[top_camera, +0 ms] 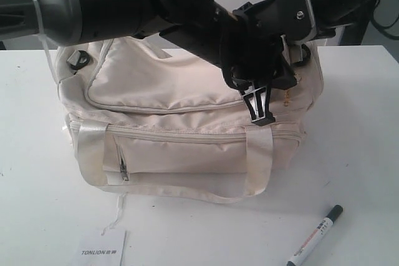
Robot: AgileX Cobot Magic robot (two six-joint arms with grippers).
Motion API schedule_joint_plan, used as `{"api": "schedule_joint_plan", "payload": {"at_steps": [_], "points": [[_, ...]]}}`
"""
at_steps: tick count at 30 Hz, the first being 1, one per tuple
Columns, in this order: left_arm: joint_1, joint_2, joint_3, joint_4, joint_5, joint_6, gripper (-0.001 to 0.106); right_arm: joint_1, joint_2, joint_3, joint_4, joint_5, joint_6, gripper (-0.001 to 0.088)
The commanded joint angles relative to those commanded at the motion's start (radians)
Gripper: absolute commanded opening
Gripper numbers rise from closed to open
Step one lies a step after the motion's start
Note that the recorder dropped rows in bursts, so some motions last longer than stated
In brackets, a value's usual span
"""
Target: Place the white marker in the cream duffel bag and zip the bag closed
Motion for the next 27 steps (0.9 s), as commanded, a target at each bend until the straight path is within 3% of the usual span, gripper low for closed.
{"api": "schedule_joint_plan", "payload": {"at_steps": [2,5,10,27], "points": [[0.0,0.0,0.0,0.0,0.0,0.0,0.0,0.0,0.012,0.0,0.002,-0.01,0.0,0.0524],[0.0,0.0,0.0,0.0,0.0,0.0,0.0,0.0,0.026,0.0,0.002,-0.017,0.0,0.0408],[-0.002,0.0,0.0,0.0,-0.002,0.0,0.0,0.0,0.032,0.0,0.004,-0.025,0.0,0.0003],[-0.002,-0.037,-0.005,-0.035,-0.055,0.002,0.0,0.0,0.043,0.0,0.002,-0.068,0.0,0.0]]}}
